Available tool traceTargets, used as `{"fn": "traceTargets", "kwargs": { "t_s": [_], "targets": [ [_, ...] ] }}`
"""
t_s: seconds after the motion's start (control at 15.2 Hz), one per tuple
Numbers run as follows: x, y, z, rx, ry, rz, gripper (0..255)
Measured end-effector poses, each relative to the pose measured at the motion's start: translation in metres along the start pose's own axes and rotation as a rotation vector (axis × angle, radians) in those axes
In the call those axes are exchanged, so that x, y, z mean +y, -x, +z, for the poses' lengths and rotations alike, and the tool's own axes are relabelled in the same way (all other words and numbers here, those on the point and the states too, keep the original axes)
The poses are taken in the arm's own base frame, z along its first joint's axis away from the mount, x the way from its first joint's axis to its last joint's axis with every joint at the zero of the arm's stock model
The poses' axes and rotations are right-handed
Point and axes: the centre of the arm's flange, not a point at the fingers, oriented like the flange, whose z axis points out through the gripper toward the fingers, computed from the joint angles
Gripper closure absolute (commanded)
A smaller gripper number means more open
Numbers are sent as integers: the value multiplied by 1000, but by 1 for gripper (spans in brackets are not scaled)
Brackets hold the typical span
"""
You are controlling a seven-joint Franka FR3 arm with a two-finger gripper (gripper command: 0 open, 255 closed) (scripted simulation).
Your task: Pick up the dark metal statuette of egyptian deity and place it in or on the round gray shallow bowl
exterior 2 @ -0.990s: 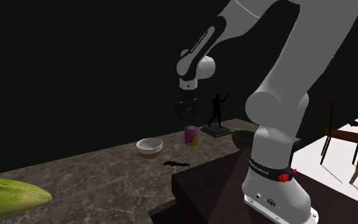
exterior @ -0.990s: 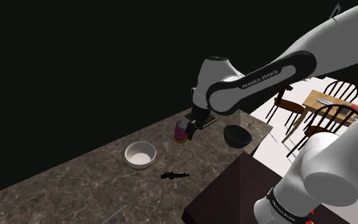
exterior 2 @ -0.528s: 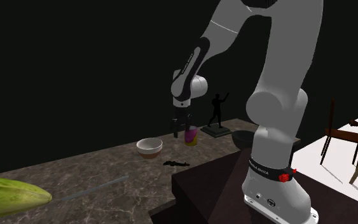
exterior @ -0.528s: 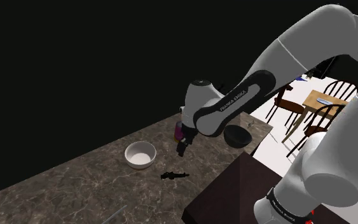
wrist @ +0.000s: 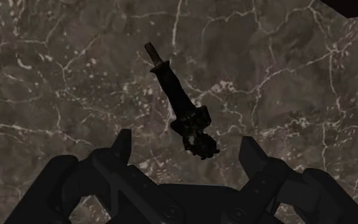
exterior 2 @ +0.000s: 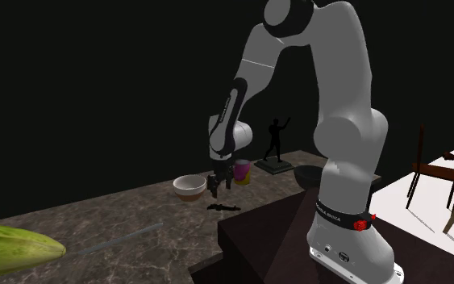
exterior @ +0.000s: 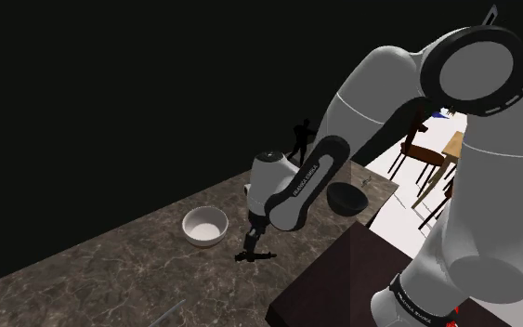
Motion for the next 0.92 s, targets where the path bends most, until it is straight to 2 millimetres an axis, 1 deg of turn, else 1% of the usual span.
{"fn": "traceTargets", "kwargs": {
  "t_s": [0.07, 0.13, 0.59, 0.73, 0.92],
  "targets": [
    [-4, -3, 14, -5, -2, -13, 0],
    [-7, -4, 21, -8, -3, -21, 0],
    [-8, -4, 63, -11, -5, -30, 0],
    [-8, -3, 68, -11, -5, -30, 0],
    [-9, -3, 69, -11, -5, -30, 0]
  ]
}}
